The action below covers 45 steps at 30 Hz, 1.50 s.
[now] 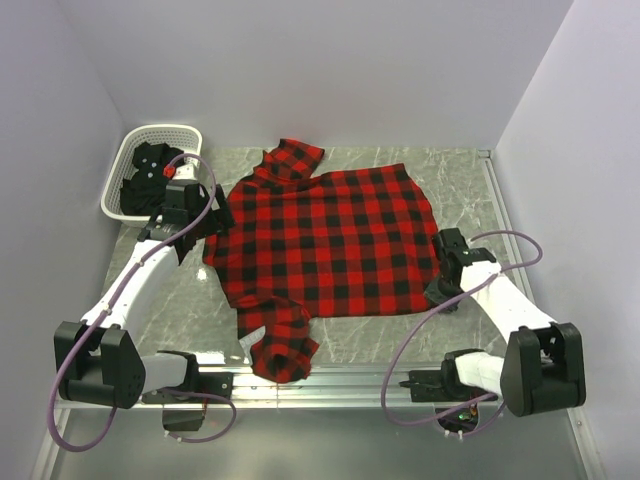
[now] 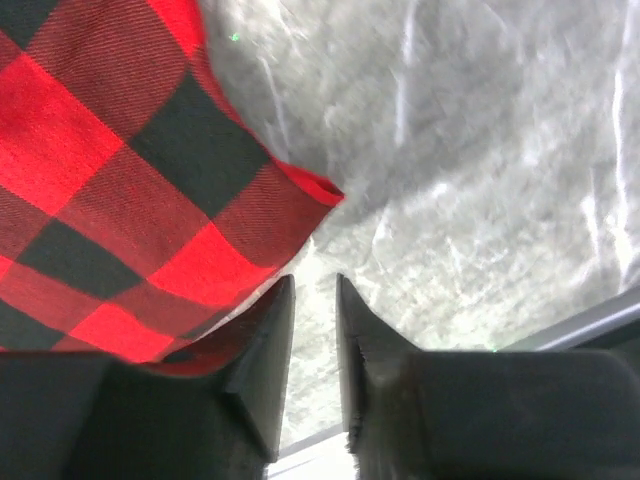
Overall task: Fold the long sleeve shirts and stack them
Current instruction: Flatten the shirt out
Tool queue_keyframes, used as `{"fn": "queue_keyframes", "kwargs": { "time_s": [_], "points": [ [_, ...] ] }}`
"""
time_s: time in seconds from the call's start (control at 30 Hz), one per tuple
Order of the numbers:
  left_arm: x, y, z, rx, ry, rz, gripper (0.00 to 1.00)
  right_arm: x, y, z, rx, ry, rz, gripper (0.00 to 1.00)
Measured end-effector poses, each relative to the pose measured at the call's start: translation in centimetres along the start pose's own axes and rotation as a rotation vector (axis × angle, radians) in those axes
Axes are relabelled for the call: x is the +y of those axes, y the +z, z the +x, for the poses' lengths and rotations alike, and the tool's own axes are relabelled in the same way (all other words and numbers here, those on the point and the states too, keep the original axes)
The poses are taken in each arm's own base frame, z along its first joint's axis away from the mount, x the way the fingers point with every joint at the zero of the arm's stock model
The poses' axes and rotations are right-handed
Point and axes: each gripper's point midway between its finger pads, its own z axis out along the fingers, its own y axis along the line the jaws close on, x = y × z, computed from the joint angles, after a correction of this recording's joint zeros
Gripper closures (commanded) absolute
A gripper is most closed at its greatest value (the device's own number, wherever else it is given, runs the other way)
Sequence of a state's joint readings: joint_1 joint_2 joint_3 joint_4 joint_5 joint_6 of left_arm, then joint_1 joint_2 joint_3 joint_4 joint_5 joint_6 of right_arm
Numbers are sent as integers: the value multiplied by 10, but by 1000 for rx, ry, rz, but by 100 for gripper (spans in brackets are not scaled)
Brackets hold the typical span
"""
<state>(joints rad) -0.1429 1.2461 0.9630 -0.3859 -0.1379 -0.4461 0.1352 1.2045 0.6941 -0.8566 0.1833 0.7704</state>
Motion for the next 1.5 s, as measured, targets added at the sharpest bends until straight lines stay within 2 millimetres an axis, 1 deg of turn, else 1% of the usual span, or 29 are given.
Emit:
{"fn": "queue_keyframes", "kwargs": {
  "time_s": [0.03, 0.07, 0.13, 0.2, 0.27, 0.33, 0.43, 0.53, 0.63, 0.7, 0.73, 0.9, 0.97, 1.03, 1.13, 1.23, 1.27, 1.3, 1.33, 1.4, 1.5],
  "points": [
    [0, 0, 0, 0, 0, 0, 1, -1, -1, 1, 1, -1, 1, 54],
    [0, 0, 0, 0, 0, 0, 1, -1, -2, 1, -2, 0, -2, 46],
    [0, 0, 0, 1, -1, 0, 1, -1, -5, -1, -13, 4, -15, 37],
    [0, 0, 0, 1, -2, 1, 1, 4, -10, -4, -32, 3, -49, 34],
    [0, 0, 3, 6, -5, 1, 1, 12, -16, -9, -55, 2, -101, 31],
    [2, 1, 10, 21, -11, 1, 1, 27, -24, -16, -82, -14, -170, 29],
    [8, 3, 27, 63, -28, -14, 1, 54, -35, -24, -123, -71, -272, 29],
    [18, 3, 56, 129, -62, -44, 1, 82, -41, -30, -138, -123, -360, 29],
    [30, 0, 85, 187, -110, -76, 2, 104, -34, -31, -121, -164, -405, 31],
    [36, -3, 99, 217, -150, -92, 3, 114, -27, -30, -98, -196, -419, 32],
    [38, -4, 103, 221, -169, -98, 4, 120, -25, -29, -91, -213, -427, 32],
    [47, -3, 121, 240, -287, -118, 13, 150, -26, -33, -97, -293, -501, 34],
    [49, -1, 130, 256, -331, -120, 17, 157, -26, -33, -98, -312, -522, 35],
    [48, 0, 141, 278, -375, -113, 20, 160, -23, -32, -88, -328, -532, 35],
    [45, 3, 155, 315, -415, -101, 25, 160, -17, -28, -72, -346, -529, 35],
    [44, 5, 167, 354, -440, -99, 30, 160, -16, -28, -72, -357, -528, 35],
    [42, 7, 165, 351, -446, -87, 38, 160, -16, -28, -74, -360, -528, 35],
    [40, 8, 165, 351, -455, -82, 43, 160, -16, -28, -76, -363, -530, 35],
    [40, 8, 168, 360, -461, -83, 51, 159, -15, -28, -76, -366, -530, 35],
    [39, 9, 170, 366, -472, -81, 58, 159, -14, -26, -74, -370, -531, 35],
    [39, 8, 176, 382, -479, -79, 72, 156, -12, -24, -68, -372, -529, 35]
  ]
}}
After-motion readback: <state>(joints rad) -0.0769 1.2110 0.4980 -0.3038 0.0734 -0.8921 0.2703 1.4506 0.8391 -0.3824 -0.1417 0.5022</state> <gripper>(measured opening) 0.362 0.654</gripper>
